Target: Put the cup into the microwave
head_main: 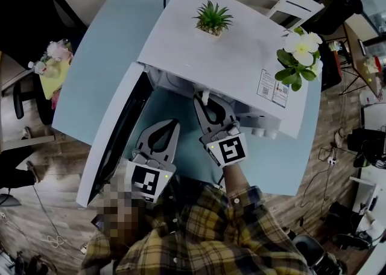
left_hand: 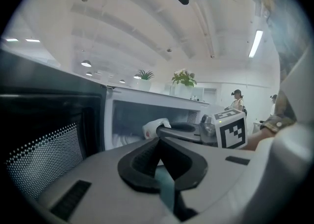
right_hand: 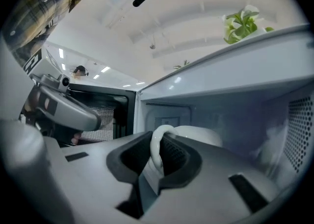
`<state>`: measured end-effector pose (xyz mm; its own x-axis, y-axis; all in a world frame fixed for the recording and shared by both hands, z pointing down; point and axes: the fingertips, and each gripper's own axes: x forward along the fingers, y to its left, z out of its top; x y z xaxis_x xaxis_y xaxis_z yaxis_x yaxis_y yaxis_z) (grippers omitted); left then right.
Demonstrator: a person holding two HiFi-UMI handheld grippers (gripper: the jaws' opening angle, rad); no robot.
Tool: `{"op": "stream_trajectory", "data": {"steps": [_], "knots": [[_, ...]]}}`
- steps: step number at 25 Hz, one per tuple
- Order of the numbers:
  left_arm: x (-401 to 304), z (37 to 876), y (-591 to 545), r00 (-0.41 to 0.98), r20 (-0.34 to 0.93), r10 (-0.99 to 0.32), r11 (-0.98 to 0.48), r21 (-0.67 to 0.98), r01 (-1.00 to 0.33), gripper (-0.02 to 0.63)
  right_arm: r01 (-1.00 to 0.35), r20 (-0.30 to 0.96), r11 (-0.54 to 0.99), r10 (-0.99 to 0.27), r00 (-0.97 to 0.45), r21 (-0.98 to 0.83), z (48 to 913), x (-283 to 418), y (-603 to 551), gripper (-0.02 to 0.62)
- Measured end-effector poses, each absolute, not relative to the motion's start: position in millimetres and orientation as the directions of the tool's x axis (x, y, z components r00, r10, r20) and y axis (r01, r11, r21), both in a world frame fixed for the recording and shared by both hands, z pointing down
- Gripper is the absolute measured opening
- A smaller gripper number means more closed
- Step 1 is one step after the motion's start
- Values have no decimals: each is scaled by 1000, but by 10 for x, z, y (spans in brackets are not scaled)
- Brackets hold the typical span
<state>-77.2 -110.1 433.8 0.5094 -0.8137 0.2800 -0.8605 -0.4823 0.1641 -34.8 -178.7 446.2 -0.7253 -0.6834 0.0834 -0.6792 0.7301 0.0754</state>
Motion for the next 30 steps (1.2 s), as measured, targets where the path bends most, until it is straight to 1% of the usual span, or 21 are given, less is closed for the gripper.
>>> {"op": "stream_trajectory", "data": {"steps": [4, 8, 11, 16, 24, 30], "knots": [[-756, 4363, -1081, 509, 276, -816, -480, 169, -861, -3, -668, 76, 738, -674, -735, 93, 4494, -348, -1753, 46], [-749, 4372, -1051, 506, 276, -817, -476, 170, -863, -3, -680, 86, 732, -680, -728, 31, 4531, -330, -1718, 44], [-761, 4382, -1021, 501, 280, -819, -472, 169, -865, -3, -688, 109, 725, -687, -718, 39, 4645, -288, -1707, 37], [-773, 4407, -991, 493, 285, -822, -462, 171, -870, -3, -696, 116, 716, -697, -708, 54, 4759, -264, -1786, 41], [-733, 4432, -954, 496, 287, -820, -464, 176, -868, -3, -745, 142, 666, -734, -664, -38, 4955, -262, -1952, 46], [-730, 4453, -955, 496, 285, -820, -462, 180, -868, -3, -780, 148, 624, -768, -623, -45, 5020, -306, -2039, 48]]}}
